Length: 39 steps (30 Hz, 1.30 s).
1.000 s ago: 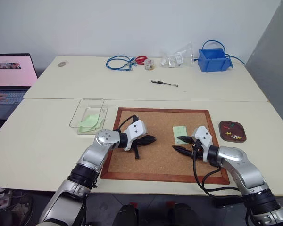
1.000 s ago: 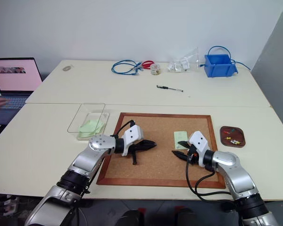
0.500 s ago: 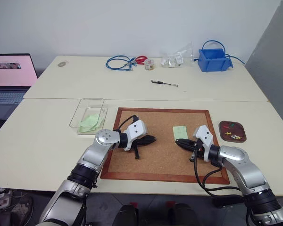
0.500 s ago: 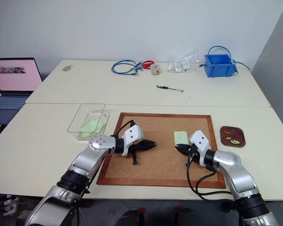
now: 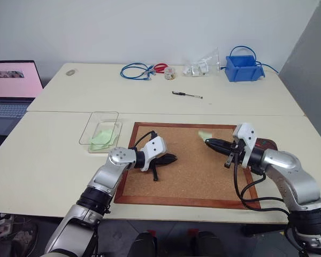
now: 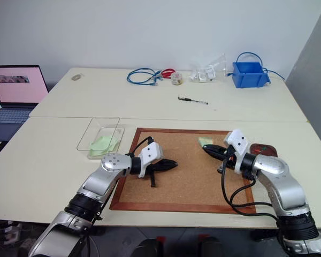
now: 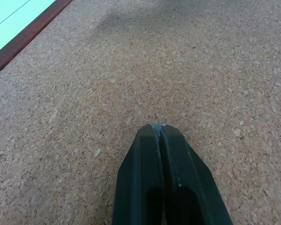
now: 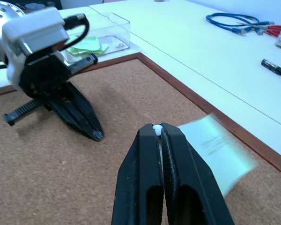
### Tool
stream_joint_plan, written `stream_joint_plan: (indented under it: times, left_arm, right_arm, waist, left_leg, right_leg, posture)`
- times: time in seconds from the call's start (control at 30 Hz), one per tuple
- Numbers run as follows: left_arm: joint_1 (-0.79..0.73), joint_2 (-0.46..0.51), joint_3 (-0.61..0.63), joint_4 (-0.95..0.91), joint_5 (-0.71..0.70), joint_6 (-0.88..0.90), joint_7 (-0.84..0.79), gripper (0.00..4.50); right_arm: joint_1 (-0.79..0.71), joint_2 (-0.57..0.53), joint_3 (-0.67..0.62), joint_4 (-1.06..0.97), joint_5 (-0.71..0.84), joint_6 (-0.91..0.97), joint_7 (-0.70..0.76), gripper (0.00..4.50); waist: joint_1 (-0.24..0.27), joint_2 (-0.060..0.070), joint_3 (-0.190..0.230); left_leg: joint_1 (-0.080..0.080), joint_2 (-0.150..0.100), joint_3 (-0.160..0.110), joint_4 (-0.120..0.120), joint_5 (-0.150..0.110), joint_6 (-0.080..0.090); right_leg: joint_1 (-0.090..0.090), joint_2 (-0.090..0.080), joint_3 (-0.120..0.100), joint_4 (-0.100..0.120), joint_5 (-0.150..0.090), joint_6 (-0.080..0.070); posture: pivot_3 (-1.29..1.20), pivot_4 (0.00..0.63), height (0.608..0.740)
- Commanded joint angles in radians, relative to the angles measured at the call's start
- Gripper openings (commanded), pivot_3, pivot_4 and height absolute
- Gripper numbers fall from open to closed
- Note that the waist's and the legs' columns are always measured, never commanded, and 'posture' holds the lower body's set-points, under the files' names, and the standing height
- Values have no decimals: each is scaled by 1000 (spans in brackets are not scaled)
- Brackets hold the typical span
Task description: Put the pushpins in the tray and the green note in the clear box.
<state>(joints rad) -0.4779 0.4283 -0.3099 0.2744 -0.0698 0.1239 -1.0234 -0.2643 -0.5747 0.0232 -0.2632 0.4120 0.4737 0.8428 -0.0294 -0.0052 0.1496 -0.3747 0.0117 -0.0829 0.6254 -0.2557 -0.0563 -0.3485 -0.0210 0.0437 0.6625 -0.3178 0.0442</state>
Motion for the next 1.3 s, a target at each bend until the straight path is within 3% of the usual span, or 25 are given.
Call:
stream_joint_plan:
  times: [0.03,0.23,0.27,0.6,0.73,1.07,1.3]
  left_arm:
    - [63,3,-96,94,74,50,-29,0]
    - [32,3,-42,63,46,-19,-9,0]
    - [25,7,-31,51,44,-41,-6,356]
    - [-83,60,48,-80,-3,-228,-61,1869]
    - [-165,52,42,8,41,-392,-40,2551]
    - [-322,-4,-28,264,162,-754,-40,4430]
    - [-381,-63,-44,379,200,-872,-11,4472]
  right_arm:
    - [-22,-14,-6,-48,26,17,16,34]
    - [-44,-17,2,-39,22,18,27,34]
    - [-49,-18,3,-35,22,18,30,0]
    - [-79,-31,9,-15,33,27,77,0]
    - [-91,-31,14,-10,35,32,91,0]
    - [-109,-27,24,-40,56,61,96,0]
    - [-108,-14,40,-77,69,85,83,0]
  waist:
    - [0,0,0]
    - [0,-1,0]
    - [0,-1,1]
    - [1,-7,16]
    - [4,-8,17]
    - [2,-9,18]
    - [0,-9,18]
  left_leg:
    - [0,0,0,0,0,0]
    - [0,0,0,0,0,0]
    - [0,0,0,0,0,0]
    - [-13,0,-1,2,0,0]
    - [-25,-1,-1,7,1,-1]
    - [-24,-2,-1,11,1,0]
    - [-25,-2,-1,14,1,0]
  right_leg:
    - [0,0,0,0,0,0]
    - [0,0,0,0,0,0]
    - [0,0,0,0,0,0]
    - [-12,0,-1,2,1,-1]
    - [-25,-1,-1,10,1,-1]
    - [-26,-1,-1,16,1,-1]
    - [-26,0,0,17,1,-1]
  posture:
    - [0,150,740]
    - [0,150,740]
    - [0,150,740]
    - [0,150,740]
    - [0,150,740]
    - [0,150,740]
    - [0,150,740]
